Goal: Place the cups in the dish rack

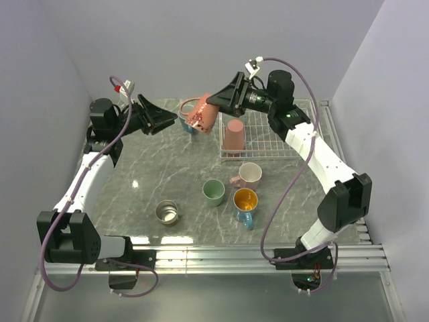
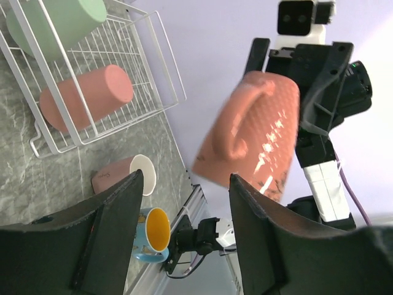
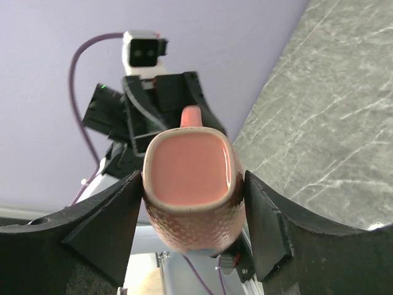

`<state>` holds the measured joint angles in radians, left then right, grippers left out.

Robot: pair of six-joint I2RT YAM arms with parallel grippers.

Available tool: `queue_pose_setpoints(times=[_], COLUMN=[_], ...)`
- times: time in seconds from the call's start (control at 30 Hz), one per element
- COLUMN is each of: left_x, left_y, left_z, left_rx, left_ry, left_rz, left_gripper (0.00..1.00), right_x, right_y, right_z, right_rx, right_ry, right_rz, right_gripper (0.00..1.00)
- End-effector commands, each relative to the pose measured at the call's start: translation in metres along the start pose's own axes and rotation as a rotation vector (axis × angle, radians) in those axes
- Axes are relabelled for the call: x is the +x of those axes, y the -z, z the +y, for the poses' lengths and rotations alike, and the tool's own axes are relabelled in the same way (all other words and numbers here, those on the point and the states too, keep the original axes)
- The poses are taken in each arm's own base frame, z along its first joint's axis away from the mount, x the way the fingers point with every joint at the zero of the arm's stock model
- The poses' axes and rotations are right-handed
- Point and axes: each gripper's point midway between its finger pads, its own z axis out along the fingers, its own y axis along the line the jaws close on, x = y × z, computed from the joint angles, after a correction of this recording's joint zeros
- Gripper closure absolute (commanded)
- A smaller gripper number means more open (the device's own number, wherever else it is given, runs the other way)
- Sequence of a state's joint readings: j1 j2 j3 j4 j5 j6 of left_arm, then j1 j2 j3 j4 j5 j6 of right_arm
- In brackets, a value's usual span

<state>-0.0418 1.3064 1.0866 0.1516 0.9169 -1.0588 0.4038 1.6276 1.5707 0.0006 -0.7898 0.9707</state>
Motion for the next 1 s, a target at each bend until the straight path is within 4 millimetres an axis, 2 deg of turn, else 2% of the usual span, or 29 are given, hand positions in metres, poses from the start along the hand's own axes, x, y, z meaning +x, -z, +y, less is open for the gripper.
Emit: queue_pose_setpoints(times=[0.0, 0.13, 0.17, 0.2, 0.27, 0.3, 0.33, 0.37, 0.4, 0.43, 0.53, 0.63, 0.77, 0.97], left_x=[-0.007, -0.008, -0.007, -0.006, -0.004, -0.002, 0.000, 0.005, 0.010, 0.013, 0.020, 0.021, 0.032, 0.039], left_y=[0.000, 0.000, 0.000, 0.000, -0.001, -0.002, -0.004, -0.006, -0.008, -0.009, -0.009, -0.007, -0.002, 0.001], left_z=[-0.007, -0.002, 0.002, 0.003, 0.012, 0.014, 0.016, 0.022, 0.025, 0.027, 0.028, 0.030, 0.038, 0.048], left_rx=[0.016, -0.006, -0.021, -0.027, -0.047, -0.049, -0.051, -0.060, -0.071, -0.076, -0.089, -0.104, -0.130, -0.156], left_ry=[-0.057, -0.064, -0.055, -0.067, -0.059, -0.056, -0.051, -0.040, -0.041, -0.041, -0.049, -0.074, -0.054, -0.043], left_rz=[-0.017, -0.018, -0.017, -0.017, -0.024, -0.021, -0.014, -0.003, 0.013, 0.020, 0.038, 0.040, 0.062, 0.070], left_gripper=[0.37, 0.37, 0.37, 0.37, 0.38, 0.38, 0.38, 0.40, 0.40, 0.41, 0.42, 0.42, 0.44, 0.45], right_x=[0.000, -0.014, -0.020, -0.035, -0.053, -0.067, -0.085, -0.096, -0.109, -0.121, -0.141, -0.148, -0.156, -0.172], right_y=[0.022, 0.032, 0.036, 0.048, 0.064, 0.072, 0.090, 0.099, 0.105, 0.115, 0.122, 0.122, 0.127, 0.142], right_z=[0.056, 0.042, 0.037, 0.029, 0.004, -0.010, -0.032, -0.040, -0.059, -0.069, -0.100, -0.127, -0.157, -0.179], right_rx=[-0.128, -0.063, -0.038, 0.000, 0.086, 0.136, 0.205, 0.233, 0.294, 0.328, 0.425, 0.500, 0.596, 0.734], right_ry=[0.119, 0.125, 0.127, 0.147, 0.120, 0.117, 0.097, 0.104, 0.119, 0.122, 0.144, 0.150, 0.147, 0.183], right_rz=[-0.030, -0.084, -0.112, -0.163, -0.227, -0.280, -0.340, -0.376, -0.418, -0.447, -0.490, -0.504, -0.534, -0.601], right_gripper=[1.00, 1.00, 1.00, 1.00, 1.00, 1.00, 1.00, 1.00, 1.00, 1.00, 1.00, 1.00, 1.00, 1.00])
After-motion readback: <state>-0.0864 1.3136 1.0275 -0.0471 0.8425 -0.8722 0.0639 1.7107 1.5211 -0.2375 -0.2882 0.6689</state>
